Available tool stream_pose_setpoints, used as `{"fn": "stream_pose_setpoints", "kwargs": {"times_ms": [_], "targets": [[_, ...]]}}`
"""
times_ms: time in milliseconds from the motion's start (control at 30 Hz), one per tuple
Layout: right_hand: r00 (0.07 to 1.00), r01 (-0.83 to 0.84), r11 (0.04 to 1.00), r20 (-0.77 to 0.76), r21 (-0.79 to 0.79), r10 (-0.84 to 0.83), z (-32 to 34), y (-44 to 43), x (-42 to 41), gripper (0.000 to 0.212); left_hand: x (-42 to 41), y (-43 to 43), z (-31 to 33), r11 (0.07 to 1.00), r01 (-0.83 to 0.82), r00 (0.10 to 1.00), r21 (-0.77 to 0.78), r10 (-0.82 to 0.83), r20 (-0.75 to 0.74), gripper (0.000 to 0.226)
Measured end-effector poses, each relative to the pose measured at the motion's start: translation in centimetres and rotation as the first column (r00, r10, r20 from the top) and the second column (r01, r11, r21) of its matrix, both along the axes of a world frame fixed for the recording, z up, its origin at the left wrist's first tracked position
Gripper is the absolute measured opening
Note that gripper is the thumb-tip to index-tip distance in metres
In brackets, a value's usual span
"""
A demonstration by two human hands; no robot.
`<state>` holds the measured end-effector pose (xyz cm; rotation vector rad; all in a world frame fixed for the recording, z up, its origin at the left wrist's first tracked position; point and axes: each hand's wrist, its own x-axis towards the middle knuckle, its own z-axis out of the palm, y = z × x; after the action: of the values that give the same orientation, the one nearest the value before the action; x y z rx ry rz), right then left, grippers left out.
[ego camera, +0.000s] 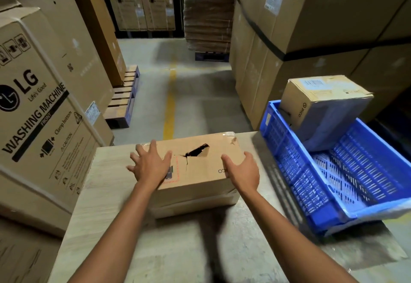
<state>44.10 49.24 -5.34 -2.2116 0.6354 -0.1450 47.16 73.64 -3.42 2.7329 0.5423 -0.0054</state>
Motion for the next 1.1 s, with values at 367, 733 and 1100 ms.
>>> {"fn": "stream_pose_setpoints", "kwargs": {"times_ms": [367, 733, 1100], "targets": [[0.971, -0.05, 0.997, 0.233, -0.051, 0.06, 8.5, -0.8, 2.9, 0.045, 0.3, -1.9, -0.8, 0.935, -0.09, 0.984, -0.344, 0.137, 0.113, 0.061], [0.685, -0.344, 0.903, 0.589, -0.257, 0.429, 8.8, 3.7, 3.6, 0.042, 0.2, -0.5, 1.1, 0.39, -0.027, 0.964, -0.92, 0.255, 0.08, 0.069], [0.863, -0.447, 0.8, 0.429, 0.399, 0.267, 7.0, 2.2, 1.7, 0.029, -2.8, -2.8, 6.2, 0.16, 0.213, 0.975, -0.964, 0.03, 0.22, 0.041]]}}
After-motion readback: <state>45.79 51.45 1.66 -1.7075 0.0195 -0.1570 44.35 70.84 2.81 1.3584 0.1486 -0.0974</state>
